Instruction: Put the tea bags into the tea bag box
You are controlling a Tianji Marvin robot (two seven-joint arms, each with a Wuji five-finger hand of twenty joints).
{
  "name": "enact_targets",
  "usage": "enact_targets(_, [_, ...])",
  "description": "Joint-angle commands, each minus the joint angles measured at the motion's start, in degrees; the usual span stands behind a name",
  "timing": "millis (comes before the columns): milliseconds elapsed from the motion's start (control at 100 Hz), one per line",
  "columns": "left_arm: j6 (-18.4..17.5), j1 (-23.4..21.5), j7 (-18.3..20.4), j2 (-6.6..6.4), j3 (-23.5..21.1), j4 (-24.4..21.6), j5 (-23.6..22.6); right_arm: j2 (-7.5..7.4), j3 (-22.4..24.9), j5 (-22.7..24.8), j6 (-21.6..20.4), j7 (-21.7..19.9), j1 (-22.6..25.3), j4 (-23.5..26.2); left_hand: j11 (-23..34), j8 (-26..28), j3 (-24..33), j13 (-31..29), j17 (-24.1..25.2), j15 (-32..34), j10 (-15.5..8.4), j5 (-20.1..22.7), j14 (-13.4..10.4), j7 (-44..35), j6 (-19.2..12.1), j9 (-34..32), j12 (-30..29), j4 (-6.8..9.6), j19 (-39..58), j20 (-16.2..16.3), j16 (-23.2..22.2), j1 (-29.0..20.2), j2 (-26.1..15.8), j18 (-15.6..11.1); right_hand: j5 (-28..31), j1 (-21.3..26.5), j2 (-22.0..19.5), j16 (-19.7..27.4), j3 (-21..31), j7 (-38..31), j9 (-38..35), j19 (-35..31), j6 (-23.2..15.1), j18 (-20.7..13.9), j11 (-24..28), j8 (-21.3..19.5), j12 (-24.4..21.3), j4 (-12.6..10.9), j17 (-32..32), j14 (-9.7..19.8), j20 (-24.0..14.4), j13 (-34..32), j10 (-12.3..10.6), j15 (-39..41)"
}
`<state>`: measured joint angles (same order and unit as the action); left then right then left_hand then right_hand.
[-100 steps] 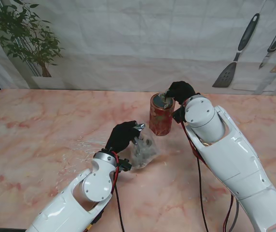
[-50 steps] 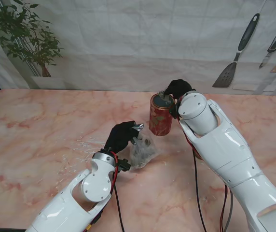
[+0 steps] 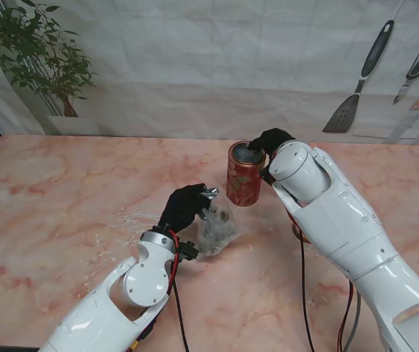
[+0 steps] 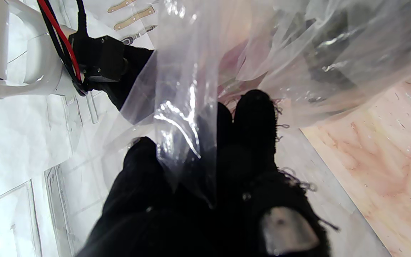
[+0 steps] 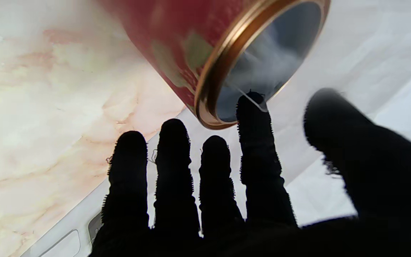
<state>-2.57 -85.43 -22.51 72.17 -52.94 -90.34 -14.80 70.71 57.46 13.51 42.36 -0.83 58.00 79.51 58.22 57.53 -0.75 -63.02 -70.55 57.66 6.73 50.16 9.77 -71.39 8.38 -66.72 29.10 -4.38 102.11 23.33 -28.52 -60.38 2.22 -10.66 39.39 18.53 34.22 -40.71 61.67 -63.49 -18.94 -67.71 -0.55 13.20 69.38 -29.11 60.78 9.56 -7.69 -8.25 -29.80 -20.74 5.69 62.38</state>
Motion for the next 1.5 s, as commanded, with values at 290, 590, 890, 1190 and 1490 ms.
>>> enact_targets(290, [0.6,0.1,0.6,0.00,-0.2,-0.7,-0.3,-1.27,0.6,2.0,2.3,-0.7,0.5,3.3,-1.8,1.1,0.1,-8.7,8.6,9.9,-1.2,0.0,10.0,-4.1,6.8,0.2,-1.2,2.01,9.8,-1.1,0.5,-4.5,-3.2,4.1,-2.5,-5.5,-0.9,-1.1,-5.4,4.2,2.3,0.0,0.2,-0.5,-0.5,-6.9,0.1,-3.0,1.1,0.3,-1.0,1.5,0.1,1.2])
enact_targets(590, [1.8,0.4,0.4,-0.04,-0.2,-0.8,-1.4,-2.53,3.4,3.8,3.4,-2.0,3.3,8.3,-1.7,1.2,0.0,-8.9,8.6,10.1,-1.5,0.2,9.9,-4.4,6.4,-0.2,-1.1,1.99,9.8,-1.1,0.4,-4.3,-3.2,4.1,-3.0,-5.5,-3.2,-1.9,-6.4,7.4,1.9,-0.8,0.5,-1.0,-0.8,-5.3,0.5,-3.5,0.3,1.0,-1.7,0.2,-0.1,1.9])
enact_targets(890, [3.8,0.8,-0.4,-0.07,0.0,-1.0,-3.6,-6.51,6.5,10.7,2.5,-9.5,9.2,17.1,1.0,1.5,0.1,-9.7,7.7,15.8,-2.0,0.2,10.4,-5.0,6.0,-0.5,-0.5,2.06,14.6,0.5,-2.4,-3.9,-3.3,-3.1,-1.0,-5.4,-5.5,-2.5,-5.5,11.1,-0.1,-1.5,0.9,-0.7,-1.5,-2.3,0.1,-4.3,-0.9,1.2,-2.3,-1.8,-0.5,2.2])
enact_targets(1190, [7.6,1.4,-1.8,-0.02,0.5,-1.8,-7.2,-8.01,12.2,4.5,-6.2,-15.1,16.2,22.2,2.6,1.7,0.1,-9.7,7.1,21.0,-2.1,0.0,9.5,-5.3,5.5,-0.5,0.0,2.10,16.9,2.4,-5.2,-3.5,-3.5,-8.5,2.0,-3.8,-8.0,-2.9,-5.6,15.9,-2.7,-2.0,2.3,-0.8,-1.3,1.2,0.3,-4.4,-2.1,1.4,-2.6,-3.5,-0.8,3.0])
enact_targets(1490, [10.5,1.6,-2.6,0.19,0.5,-2.3,-8.2,-8.96,15.0,-6.6,-18.0,-21.7,21.1,21.7,3.3,1.7,0.1,-9.6,7.0,22.6,-2.5,0.3,9.3,-5.4,5.3,-1.0,0.1,2.13,17.3,3.1,-6.0,-3.3,-3.4,-9.1,3.7,-0.9,-11.2,-3.4,-7.4,18.2,-4.1,-2.3,3.0,-1.1,-0.6,3.0,0.8,-4.5,-2.4,1.7,-3.1,-4.8,-1.2,3.6])
